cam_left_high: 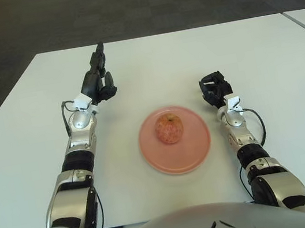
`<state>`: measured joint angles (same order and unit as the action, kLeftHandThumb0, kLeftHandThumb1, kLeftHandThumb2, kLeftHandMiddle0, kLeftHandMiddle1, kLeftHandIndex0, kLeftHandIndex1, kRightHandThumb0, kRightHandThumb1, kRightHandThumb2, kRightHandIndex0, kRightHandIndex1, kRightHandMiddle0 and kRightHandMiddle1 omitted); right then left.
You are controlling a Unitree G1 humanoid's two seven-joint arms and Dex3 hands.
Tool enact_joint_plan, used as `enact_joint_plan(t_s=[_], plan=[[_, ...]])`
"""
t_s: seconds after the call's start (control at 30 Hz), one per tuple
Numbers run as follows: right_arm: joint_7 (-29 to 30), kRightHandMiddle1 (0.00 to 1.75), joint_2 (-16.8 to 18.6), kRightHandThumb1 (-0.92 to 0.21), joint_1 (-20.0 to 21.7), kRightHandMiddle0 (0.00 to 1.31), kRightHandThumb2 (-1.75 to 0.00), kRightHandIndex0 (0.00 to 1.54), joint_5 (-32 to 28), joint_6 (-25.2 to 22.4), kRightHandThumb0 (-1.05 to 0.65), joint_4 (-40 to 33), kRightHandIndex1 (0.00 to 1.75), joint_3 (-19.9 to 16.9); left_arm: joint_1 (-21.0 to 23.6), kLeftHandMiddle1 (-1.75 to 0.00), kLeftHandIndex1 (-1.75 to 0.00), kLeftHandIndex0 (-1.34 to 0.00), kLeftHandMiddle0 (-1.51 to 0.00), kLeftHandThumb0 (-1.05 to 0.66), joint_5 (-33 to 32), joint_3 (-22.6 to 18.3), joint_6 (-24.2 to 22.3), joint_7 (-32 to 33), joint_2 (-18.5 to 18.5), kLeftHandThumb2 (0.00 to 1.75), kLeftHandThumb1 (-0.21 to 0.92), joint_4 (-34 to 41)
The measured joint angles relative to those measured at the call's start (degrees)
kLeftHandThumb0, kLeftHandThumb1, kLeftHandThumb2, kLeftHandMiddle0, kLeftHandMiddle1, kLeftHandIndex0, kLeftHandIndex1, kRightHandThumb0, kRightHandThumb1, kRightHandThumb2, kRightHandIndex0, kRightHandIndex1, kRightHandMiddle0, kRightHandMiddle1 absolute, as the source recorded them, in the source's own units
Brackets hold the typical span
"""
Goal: Put the apple into the plate.
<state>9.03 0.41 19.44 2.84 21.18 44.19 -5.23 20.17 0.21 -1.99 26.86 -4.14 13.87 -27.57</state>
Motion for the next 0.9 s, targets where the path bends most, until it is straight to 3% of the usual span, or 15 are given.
enact_joint_plan(t_s=[0.1,0.27,0.5,0.9], plan=[[0.0,1.61,0.0,-0.82,0.0,0.27,-0.52,0.44,0.0,-0.1,-0.01,0.0,1.43,0.0,-3.6,0.0,-0.03,-0.03,0.0,-1.05,2.2,0.0,-2.7,3.3,-1.4,1.18,0.92,2.8],[-0.1,1.61,-0.1,-0.82,0.0,0.26,-0.52,0.45,0.0,-0.2,-0.01,0.3,1.43,0.0,-7.2,0.0,-0.06,-0.01,0.0,-1.04,4.0,0.0,-3.3,6.8,-3.5,1.17,0.92,2.0],[0.0,1.61,0.0,-0.82,0.3,0.26,-0.52,0.44,0.0,-0.3,-0.01,0.6,1.44,0.0,-7.9,0.0,-0.09,0.0,0.0,-0.99,5.1,0.0,-3.1,9.6,-5.4,1.14,0.92,-2.9],[0.0,1.62,0.1,-0.82,0.6,0.26,-0.53,0.44,0.0,-1.5,-0.01,0.0,1.43,0.2,-11.4,0.0,-0.14,0.0,0.0,-0.97,6.6,1.4,-3.8,10.4,-7.5,1.12,0.92,-3.1]])
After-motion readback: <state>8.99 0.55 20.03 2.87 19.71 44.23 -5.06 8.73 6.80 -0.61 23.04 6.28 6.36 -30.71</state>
